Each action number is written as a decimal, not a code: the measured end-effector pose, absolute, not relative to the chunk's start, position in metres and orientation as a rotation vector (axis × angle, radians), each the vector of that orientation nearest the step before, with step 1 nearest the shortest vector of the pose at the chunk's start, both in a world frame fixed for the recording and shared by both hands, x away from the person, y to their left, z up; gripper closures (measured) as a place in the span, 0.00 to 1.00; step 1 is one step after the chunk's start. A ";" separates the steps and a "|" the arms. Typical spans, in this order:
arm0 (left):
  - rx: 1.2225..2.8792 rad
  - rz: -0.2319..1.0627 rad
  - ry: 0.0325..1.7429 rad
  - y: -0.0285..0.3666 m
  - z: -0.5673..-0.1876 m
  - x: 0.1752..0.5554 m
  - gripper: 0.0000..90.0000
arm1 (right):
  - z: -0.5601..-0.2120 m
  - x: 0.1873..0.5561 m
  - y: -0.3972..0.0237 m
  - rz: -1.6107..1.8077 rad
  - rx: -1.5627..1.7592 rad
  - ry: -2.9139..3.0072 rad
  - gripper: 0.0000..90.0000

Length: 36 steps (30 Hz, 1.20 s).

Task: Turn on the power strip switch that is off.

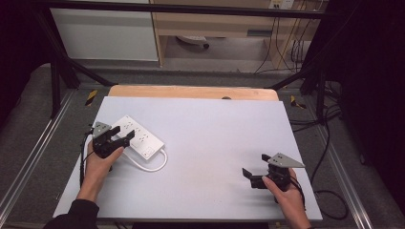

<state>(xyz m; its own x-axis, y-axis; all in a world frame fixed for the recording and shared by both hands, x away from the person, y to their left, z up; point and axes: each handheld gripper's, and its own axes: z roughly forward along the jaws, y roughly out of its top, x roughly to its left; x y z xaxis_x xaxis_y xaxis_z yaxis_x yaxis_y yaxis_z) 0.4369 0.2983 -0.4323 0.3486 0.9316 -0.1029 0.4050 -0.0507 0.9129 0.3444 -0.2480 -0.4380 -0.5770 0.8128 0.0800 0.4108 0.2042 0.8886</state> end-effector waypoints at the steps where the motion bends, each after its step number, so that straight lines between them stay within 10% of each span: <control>1: 1.625 0.681 1.227 0.299 -0.432 0.437 0.31 | -0.438 0.344 -0.248 1.335 1.138 2.078 0.04; 14: 1.611 0.683 1.197 0.298 -0.427 0.434 0.09 | -0.438 0.345 -0.248 1.336 1.140 2.079 0.04; 36: 1.679 0.566 1.126 0.286 -0.370 0.394 0.10 | -0.437 0.345 -0.249 1.337 1.141 2.072 0.04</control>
